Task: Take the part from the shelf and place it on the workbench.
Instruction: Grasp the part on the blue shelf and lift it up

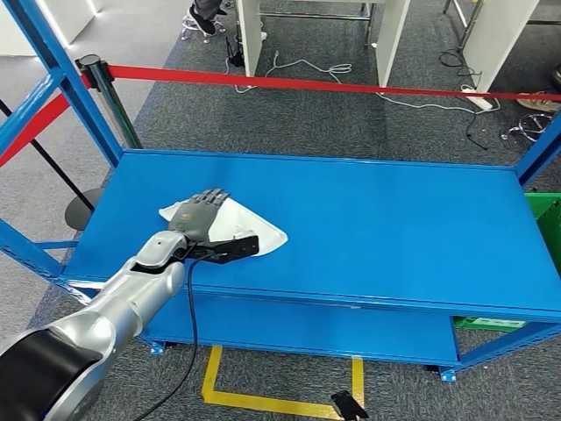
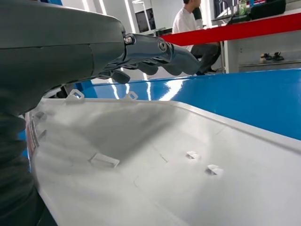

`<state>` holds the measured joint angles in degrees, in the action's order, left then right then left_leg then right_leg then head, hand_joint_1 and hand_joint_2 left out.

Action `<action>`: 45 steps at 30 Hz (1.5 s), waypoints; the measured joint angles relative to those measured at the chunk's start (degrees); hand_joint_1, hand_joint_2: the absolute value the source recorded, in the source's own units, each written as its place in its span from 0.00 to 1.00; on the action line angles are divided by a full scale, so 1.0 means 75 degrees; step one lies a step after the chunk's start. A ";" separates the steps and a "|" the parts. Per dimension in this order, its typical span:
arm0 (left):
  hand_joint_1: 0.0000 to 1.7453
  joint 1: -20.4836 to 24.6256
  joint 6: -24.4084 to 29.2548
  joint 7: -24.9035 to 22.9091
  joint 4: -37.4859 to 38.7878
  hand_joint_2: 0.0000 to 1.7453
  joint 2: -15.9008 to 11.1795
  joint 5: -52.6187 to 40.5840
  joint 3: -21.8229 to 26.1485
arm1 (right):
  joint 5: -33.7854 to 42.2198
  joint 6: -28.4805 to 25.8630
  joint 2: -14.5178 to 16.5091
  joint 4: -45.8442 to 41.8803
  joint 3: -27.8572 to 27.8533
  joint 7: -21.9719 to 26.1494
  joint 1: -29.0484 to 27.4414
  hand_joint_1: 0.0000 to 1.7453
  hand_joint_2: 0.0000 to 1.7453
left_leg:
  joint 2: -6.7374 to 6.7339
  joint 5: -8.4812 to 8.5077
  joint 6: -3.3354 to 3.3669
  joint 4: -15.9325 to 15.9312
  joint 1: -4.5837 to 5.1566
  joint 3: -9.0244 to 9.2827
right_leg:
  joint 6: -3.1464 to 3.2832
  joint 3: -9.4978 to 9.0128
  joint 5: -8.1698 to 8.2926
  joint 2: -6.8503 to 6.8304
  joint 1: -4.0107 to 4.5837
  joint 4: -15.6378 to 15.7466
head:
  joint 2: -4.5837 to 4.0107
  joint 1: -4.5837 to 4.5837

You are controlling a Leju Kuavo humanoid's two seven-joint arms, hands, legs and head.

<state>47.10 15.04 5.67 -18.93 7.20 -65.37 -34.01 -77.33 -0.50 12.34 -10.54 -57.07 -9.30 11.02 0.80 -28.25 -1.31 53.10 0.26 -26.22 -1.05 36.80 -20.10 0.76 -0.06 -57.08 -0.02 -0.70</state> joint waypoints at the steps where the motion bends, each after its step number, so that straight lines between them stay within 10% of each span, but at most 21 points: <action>1: 0.42 0.0001 -0.0025 -0.0003 0.0003 1.00 -0.0003 0.0007 0.0004 | -0.0002 0.0000 0.0004 0.0000 0.0000 -0.0002 0.0000 0.00 1.00 | 0.0000 0.0000 0.0000 0.0000 0.0000 0.0000 | 0.0000 0.0000 0.0000 0.0000 0.0000 0.0000 | 0.0000 0.0000; 3: 0.87 -0.0004 -0.0060 -0.0007 0.0014 1.00 -0.0013 0.0019 0.0012 | -0.0006 0.0000 0.0008 0.0000 0.0000 -0.0006 -0.0002 0.00 1.00 | 0.0000 0.0000 0.0000 0.0000 0.0000 0.0001 | 0.0000 -0.0001 0.0000 0.0000 0.0000 0.0000 | 0.0000 0.0000; 6: 1.00 -0.0033 -0.0082 -0.0015 0.0047 1.00 -0.0027 0.0026 0.0020 | -0.0011 0.0000 0.0010 0.0000 0.0000 -0.0007 -0.0006 0.00 1.00 | 0.0000 0.0000 0.0000 0.0000 0.0000 0.0000 | 0.0000 -0.0001 0.0000 0.0000 0.0000 0.0000 | 0.0000 0.0000; 45: 1.00 -0.0123 0.0296 0.0313 0.0120 1.00 -0.0137 -0.0065 0.0058 | -0.0109 -0.0004 0.0010 0.0000 0.0000 -0.0004 -0.0041 0.00 1.00 | 0.0000 0.0003 -0.0002 0.0000 0.0000 0.0005 | 0.0001 -0.0005 0.0001 0.0001 0.0000 -0.0001 | 0.0000 0.0000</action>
<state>46.18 17.26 8.02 -18.03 6.17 -65.85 -33.58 -78.15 -0.53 12.41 -10.54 -57.07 -9.33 10.72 0.79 -28.23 -1.33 53.10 0.26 -26.18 -1.04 36.76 -20.10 0.76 -0.06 -57.09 -0.02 -0.70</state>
